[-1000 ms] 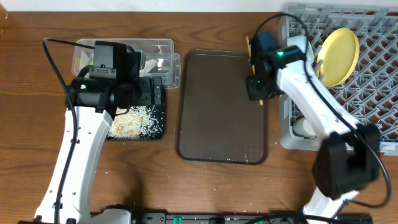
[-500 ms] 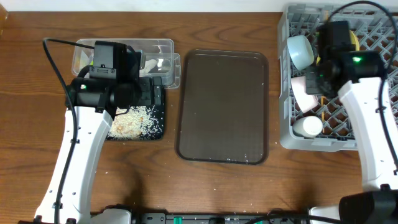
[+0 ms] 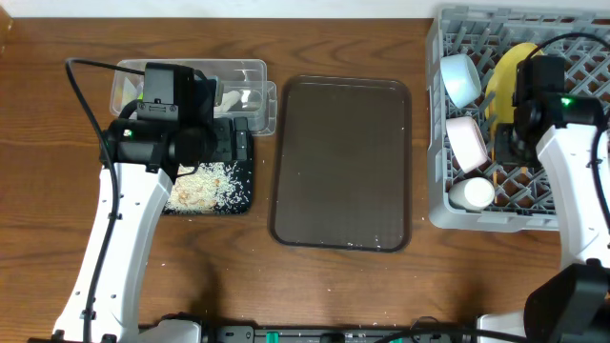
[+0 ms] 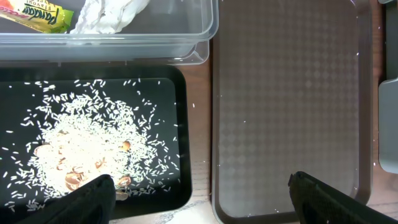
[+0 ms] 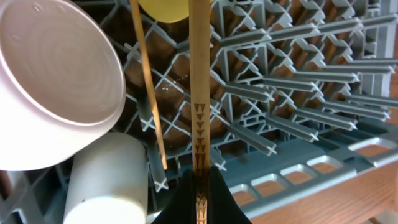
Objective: Sort waste into correct bins and load items into the dishwasher rack
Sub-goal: 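Carry the second chopstick into the rack and release it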
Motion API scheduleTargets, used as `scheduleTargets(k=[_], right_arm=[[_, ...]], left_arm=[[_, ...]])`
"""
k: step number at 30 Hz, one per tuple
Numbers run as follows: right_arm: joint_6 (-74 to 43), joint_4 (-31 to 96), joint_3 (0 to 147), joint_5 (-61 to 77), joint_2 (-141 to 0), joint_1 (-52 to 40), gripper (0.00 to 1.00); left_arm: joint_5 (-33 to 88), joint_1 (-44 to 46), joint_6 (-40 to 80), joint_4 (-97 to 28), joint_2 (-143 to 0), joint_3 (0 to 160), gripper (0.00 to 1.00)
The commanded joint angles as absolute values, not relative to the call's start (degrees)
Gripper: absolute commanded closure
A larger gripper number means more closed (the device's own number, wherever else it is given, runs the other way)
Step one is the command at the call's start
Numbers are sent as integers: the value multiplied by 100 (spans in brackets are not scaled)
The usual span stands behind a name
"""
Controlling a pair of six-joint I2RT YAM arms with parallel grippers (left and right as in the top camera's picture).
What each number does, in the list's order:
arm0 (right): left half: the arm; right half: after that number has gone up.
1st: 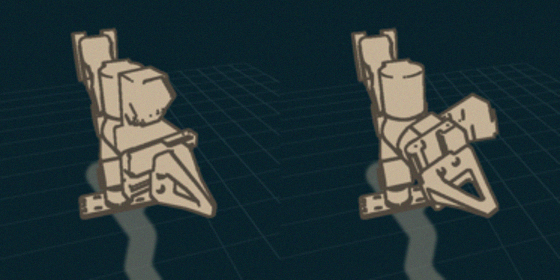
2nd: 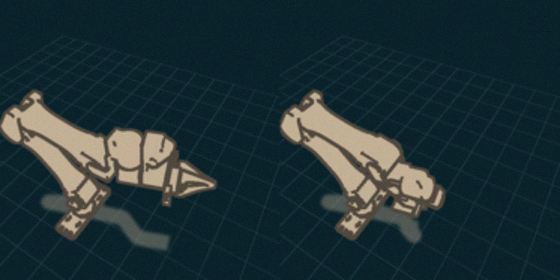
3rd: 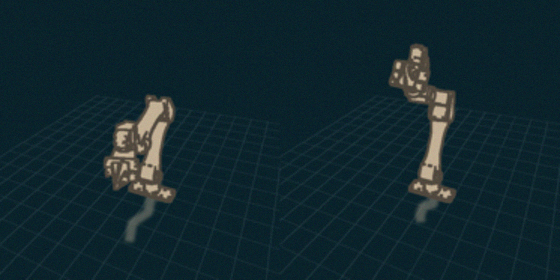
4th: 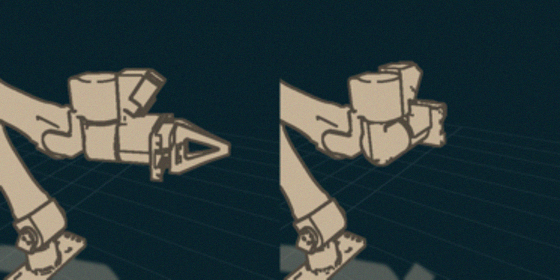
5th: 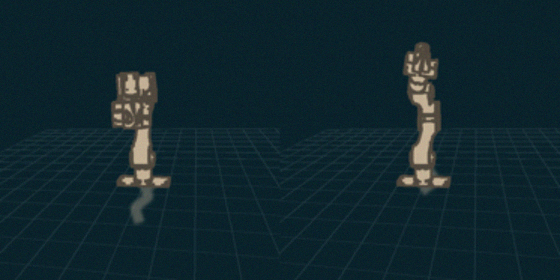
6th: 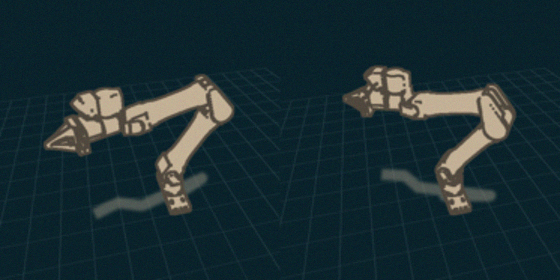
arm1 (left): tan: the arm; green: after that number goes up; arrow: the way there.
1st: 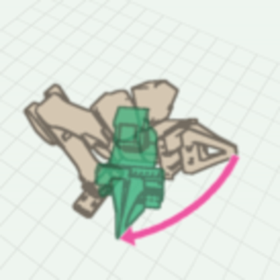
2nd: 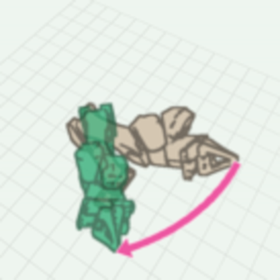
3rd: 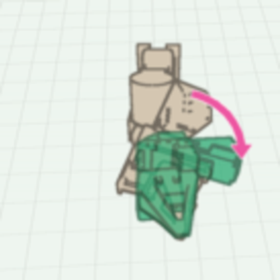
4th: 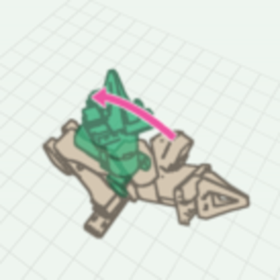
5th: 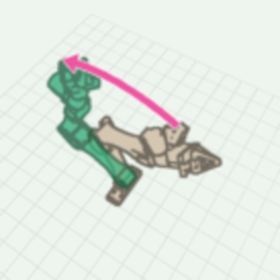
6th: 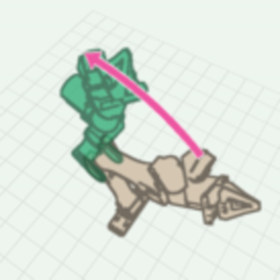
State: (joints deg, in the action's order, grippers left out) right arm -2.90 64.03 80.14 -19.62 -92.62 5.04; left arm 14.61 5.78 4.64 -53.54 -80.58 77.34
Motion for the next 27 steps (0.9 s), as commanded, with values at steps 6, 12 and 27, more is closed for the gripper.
scheduleTargets(k=[6, 12, 27], right_arm=[[-99, 6324, 7894, -2056, -9301, 534, 71], [-119, 6324, 7894, -2053, -9301, 532, 37], [-274, 7579, 9233, -80, -8370, 333, 1]], left_arm=[[1426, 580, 454, -5356, -8093, 7806, 9], [1426, 580, 454, -5354, -8093, 7806, 9], [1426, 580, 454, -5356, -8093, 7806, 9]])
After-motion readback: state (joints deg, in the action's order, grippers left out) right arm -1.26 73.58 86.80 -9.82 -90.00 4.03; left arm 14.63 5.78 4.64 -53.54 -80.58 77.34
